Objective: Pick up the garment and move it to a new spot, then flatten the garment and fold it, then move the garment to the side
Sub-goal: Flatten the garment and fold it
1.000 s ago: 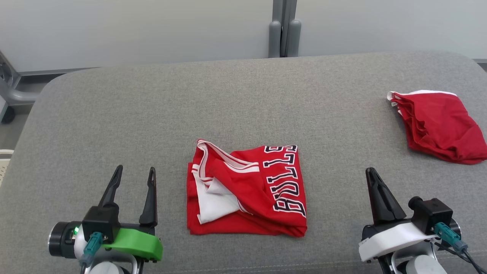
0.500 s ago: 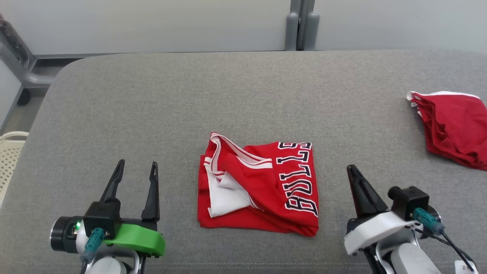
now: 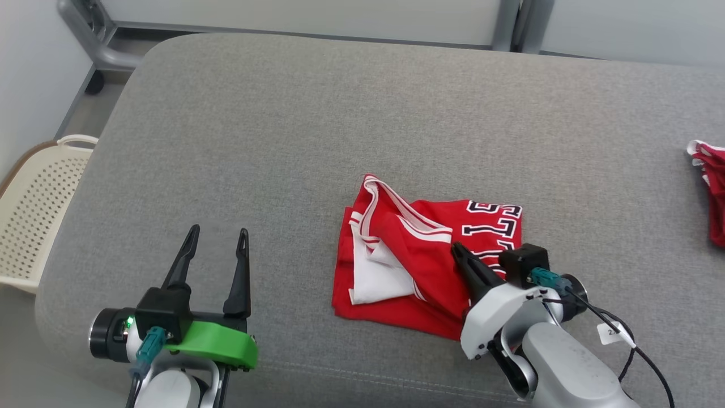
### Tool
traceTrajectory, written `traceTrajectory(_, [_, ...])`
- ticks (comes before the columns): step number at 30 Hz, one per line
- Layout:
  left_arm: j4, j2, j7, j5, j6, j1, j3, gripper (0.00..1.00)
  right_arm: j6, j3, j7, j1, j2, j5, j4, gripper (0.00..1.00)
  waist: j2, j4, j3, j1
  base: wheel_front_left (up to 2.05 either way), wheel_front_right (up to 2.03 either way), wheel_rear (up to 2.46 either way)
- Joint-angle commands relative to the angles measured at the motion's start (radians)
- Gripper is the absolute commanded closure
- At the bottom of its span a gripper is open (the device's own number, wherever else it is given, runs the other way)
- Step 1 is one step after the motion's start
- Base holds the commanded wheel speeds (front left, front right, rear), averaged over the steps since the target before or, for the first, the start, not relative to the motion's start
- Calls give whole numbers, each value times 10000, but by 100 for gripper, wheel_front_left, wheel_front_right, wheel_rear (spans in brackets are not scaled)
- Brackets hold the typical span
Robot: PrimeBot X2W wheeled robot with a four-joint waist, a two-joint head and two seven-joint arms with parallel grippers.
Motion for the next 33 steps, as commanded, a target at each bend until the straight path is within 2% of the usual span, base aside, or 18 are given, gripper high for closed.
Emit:
traceTrajectory(1, [24, -56, -61, -34, -42, -198, 27, 0, -3, 114, -61, -174, 6, 70, 148, 100, 0, 343, 320, 0, 0, 0, 0])
traceTrajectory(6, [83, -157, -68, 11, -112, -344, 61, 0, -2, 1174, -136, -804, 123, 461, 1133, 100, 0, 612, 530, 0, 0, 0, 0])
traceTrajectory(11, [55, -287, -65, 89, -196, -441, 168, 0, -2, 2352, -199, -1191, 201, 875, 1577, 100, 0, 761, 664, 0, 0, 0, 0])
traceTrajectory(16, [76, -450, -67, 174, -271, -446, 311, 0, -2, 2871, -210, -1508, 217, 1278, 1745, 100, 0, 839, 713, 0, 0, 0, 0])
traceTrajectory(18, [70, -482, -67, 214, -308, -417, 364, 0, -2, 2682, -214, -1599, 211, 1281, 1705, 100, 0, 837, 715, 0, 0, 0, 0])
traceTrajectory(25, [45, -556, -68, 380, -371, -219, 590, 0, -3, 652, -211, -1078, 153, 786, 1232, 100, 0, 637, 585, 0, 0, 0, 0])
traceTrajectory(33, [19, -493, -67, 519, -421, -148, 808, 0, -3, -932, -213, 21, 162, 421, -987, 100, 0, 46, 409, 0, 0, 0, 0])
